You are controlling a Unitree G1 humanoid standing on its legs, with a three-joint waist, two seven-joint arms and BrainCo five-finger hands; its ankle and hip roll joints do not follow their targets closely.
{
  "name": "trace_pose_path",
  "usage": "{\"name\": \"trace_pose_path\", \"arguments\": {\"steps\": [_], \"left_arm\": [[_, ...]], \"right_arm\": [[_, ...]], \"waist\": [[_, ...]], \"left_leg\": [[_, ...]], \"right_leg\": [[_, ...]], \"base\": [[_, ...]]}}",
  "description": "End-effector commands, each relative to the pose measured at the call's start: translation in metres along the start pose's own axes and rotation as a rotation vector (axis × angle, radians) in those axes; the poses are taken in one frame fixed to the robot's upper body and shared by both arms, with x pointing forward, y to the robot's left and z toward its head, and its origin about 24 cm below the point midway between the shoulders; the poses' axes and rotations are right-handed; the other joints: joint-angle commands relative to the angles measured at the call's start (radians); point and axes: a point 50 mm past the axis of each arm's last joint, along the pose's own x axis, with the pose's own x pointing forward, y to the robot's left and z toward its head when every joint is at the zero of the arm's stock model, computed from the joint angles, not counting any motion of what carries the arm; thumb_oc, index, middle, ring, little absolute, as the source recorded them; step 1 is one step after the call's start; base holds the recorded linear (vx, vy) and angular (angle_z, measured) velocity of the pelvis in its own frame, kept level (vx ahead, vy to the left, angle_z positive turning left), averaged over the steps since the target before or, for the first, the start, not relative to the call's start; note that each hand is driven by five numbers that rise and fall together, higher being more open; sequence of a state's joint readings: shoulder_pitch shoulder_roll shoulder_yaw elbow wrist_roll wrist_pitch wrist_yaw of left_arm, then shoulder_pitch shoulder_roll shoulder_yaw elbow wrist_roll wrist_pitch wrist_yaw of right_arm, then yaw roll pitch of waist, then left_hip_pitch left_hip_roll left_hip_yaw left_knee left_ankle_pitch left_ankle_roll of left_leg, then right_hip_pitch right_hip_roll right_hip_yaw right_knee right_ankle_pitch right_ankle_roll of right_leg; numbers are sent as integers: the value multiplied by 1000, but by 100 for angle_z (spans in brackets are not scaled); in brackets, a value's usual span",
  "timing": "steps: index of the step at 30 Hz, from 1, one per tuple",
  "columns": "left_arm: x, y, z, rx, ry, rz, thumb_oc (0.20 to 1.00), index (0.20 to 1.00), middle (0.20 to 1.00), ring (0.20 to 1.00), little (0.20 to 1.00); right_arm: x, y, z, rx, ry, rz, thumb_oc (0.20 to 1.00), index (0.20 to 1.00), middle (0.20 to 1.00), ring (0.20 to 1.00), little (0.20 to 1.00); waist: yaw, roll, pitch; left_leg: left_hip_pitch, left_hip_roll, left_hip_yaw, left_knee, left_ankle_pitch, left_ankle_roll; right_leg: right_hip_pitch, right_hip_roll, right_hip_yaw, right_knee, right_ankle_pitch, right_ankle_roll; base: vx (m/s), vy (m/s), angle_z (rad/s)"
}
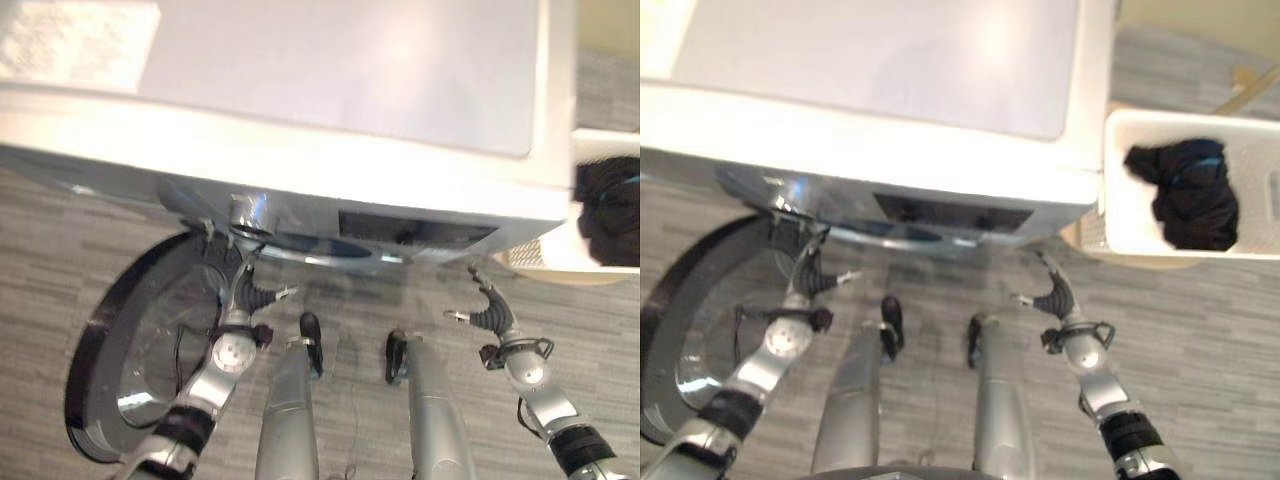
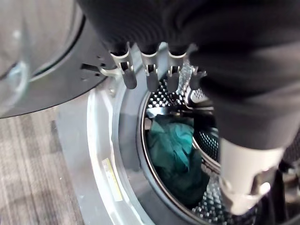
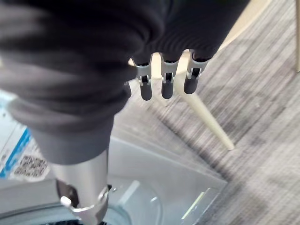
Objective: Grab the laundry basket,head to the washer,open it,put in the laundry and shut it.
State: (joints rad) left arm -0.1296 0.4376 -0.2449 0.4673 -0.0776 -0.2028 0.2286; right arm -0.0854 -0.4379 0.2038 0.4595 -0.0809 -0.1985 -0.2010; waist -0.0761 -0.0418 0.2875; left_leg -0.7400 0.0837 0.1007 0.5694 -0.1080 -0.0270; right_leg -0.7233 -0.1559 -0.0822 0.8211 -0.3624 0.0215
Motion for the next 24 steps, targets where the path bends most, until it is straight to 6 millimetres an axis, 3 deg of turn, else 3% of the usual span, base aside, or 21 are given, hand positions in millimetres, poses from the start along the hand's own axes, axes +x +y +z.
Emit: {"name": "trace_pose_path", "arguments": {"steps": [1,2,3,4,5,7,11,12,13,16,19,22,23,24], "left_arm": [[-6,-2,-17,-76,62,-17,1000,1000,1000,1000,1000],[-22,-3,-41,-63,157,-24,1000,1000,1000,1000,1000],[-22,-3,-41,-63,157,-24,1000,1000,1000,1000,1000],[-38,-5,-63,-58,251,-35,1000,1000,1000,1000,1000],[-38,-5,-63,-58,251,-35,1000,1000,1000,1000,1000],[-60,-7,-87,-20,360,-55,1000,1000,1000,1000,1000],[-73,-14,-101,-35,430,-72,1000,1000,1000,1000,1000],[-76,-16,-103,-45,443,-73,1000,1000,1000,1000,1000],[-77,-22,-102,-51,442,-87,1000,1000,1000,1000,1000],[-79,-31,-105,-46,460,-115,1000,1000,1000,1000,1000],[-83,-37,-109,-22,484,-150,1000,1000,1000,1000,1000],[-85,-44,-108,-20,483,-179,1000,1000,1000,1000,1000],[-85,-44,-108,-20,482,-178,1000,1000,1000,1000,1000],[-82,-44,-105,-18,467,-182,1000,1000,1000,1000,1000]], "right_arm": [[-9,-5,-18,-24,62,1,1000,1000,1000,1000,1000],[-15,-3,-31,-9,124,2,1000,1000,1000,1000,1000],[-15,-3,-31,-9,124,2,1000,1000,1000,1000,1000],[-24,2,-45,25,191,9,1000,1000,1000,1000,1000],[-24,2,-45,25,191,9,1000,1000,1000,1000,1000],[-37,6,-60,51,259,17,1000,1000,1000,1000,1000],[-45,8,-69,74,304,15,1000,1000,1000,1000,1000],[-47,9,-71,80,314,15,1000,1000,1000,1000,1000],[-47,8,-72,93,317,9,1000,1000,1000,1000,1000],[-48,8,-73,99,324,5,1000,1000,1000,1000,1000],[-56,8,-81,119,366,-1,1000,1000,1000,1000,1000],[-58,11,-81,126,375,1,1000,1000,1000,1000,1000],[-57,11,-81,126,375,1,1000,1000,1000,1000,1000],[-55,12,-78,129,364,4,1000,1000,1000,1000,1000]], "waist": [[-12,26,-40],[-13,26,-49],[-13,25,-46],[-13,28,-69],[-12,28,-67],[-17,28,-116],[-19,26,-156],[-19,27,-165],[-9,21,-166],[-18,20,-181],[-40,21,-205],[-57,12,-192],[-54,11,-194],[-56,7,-187]], "left_leg": [[124,25,-31,-139,48,-3],[233,25,-18,-233,74,-6],[239,25,-17,-236,75,-6],[350,24,-8,-338,102,-11],[355,24,-8,-341,103,-11],[498,39,23,-464,137,-27],[590,35,22,-532,155,-31],[614,28,8,-555,156,-32],[636,3,-67,-554,142,-30],[663,-17,-105,-577,127,-24],[720,-18,-36,-603,113,-20],[752,-25,80,-598,73,0],[748,-25,84,-598,76,0],[750,-20,129,-594,64,4]], "right_leg": [[112,13,-15,-291,209,42],[218,25,-15,-389,238,52],[223,25,-15,-392,239,52],[322,39,-15,-486,264,65],[326,39,-15,-488,264,65],[455,55,-14,-602,293,80],[544,77,11,-701,322,84],[566,81,19,-722,330,84],[597,84,53,-752,338,86],[619,90,80,-779,347,90],[647,90,128,-818,371,102],[610,112,237,-827,420,135],[605,112,241,-827,423,134],[582,117,260,-814,436,146]], "base": [[66,-19,-15],[68,-18,-14],[218,-41,-23],[122,-18,-22],[185,-38,-24],[214,-57,-17],[166,-43,-19],[151,16,-27],[92,25,-37],[88,31,-60],[136,90,-48],[-4,103,-101],[-76,20,-167],[-92,-1,-182]]}}
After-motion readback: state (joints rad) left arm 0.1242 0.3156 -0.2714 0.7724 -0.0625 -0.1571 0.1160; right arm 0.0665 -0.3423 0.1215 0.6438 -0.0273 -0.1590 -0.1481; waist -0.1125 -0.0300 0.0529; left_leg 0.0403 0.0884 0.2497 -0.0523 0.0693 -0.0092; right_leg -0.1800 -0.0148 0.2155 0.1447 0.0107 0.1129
